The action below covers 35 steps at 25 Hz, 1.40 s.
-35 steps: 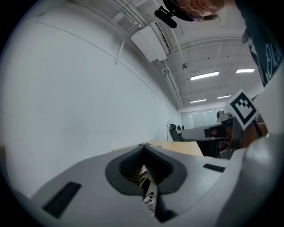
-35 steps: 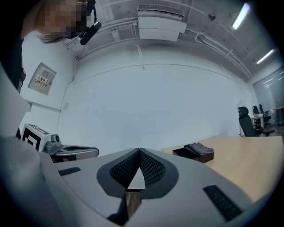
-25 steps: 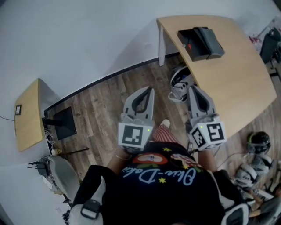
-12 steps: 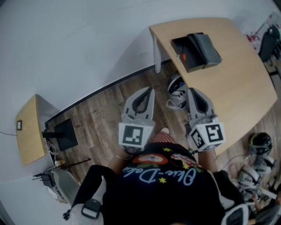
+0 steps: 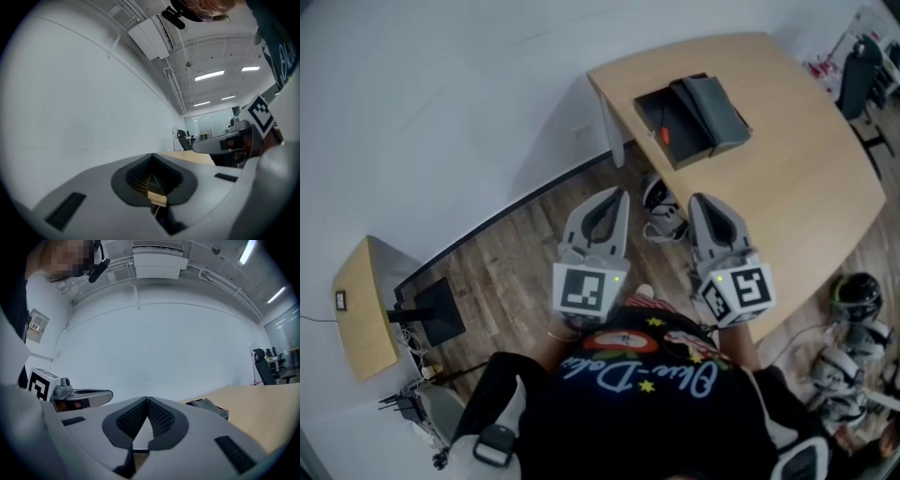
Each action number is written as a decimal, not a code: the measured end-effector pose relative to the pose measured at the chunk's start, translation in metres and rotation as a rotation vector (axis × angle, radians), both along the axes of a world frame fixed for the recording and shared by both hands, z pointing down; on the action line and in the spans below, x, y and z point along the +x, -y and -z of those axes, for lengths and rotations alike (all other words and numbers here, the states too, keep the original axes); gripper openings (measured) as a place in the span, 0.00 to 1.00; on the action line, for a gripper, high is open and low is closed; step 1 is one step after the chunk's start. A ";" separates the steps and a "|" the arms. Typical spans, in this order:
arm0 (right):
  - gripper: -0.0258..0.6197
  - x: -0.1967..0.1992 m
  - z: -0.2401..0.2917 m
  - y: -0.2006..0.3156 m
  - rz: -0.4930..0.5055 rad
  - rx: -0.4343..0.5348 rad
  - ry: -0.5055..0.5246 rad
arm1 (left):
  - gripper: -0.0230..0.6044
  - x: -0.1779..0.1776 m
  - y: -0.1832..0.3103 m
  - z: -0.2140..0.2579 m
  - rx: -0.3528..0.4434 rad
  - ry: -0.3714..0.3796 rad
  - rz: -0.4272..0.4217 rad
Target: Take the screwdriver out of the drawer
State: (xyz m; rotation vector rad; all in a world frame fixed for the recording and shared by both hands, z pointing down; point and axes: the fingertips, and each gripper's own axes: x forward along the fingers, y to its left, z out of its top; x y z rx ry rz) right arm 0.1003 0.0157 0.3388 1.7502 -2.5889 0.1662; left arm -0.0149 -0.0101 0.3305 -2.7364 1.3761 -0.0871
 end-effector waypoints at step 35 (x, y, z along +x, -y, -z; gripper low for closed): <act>0.04 0.053 -0.017 0.171 -0.258 -0.076 -0.026 | 0.04 0.093 0.215 -0.005 0.030 0.046 -0.339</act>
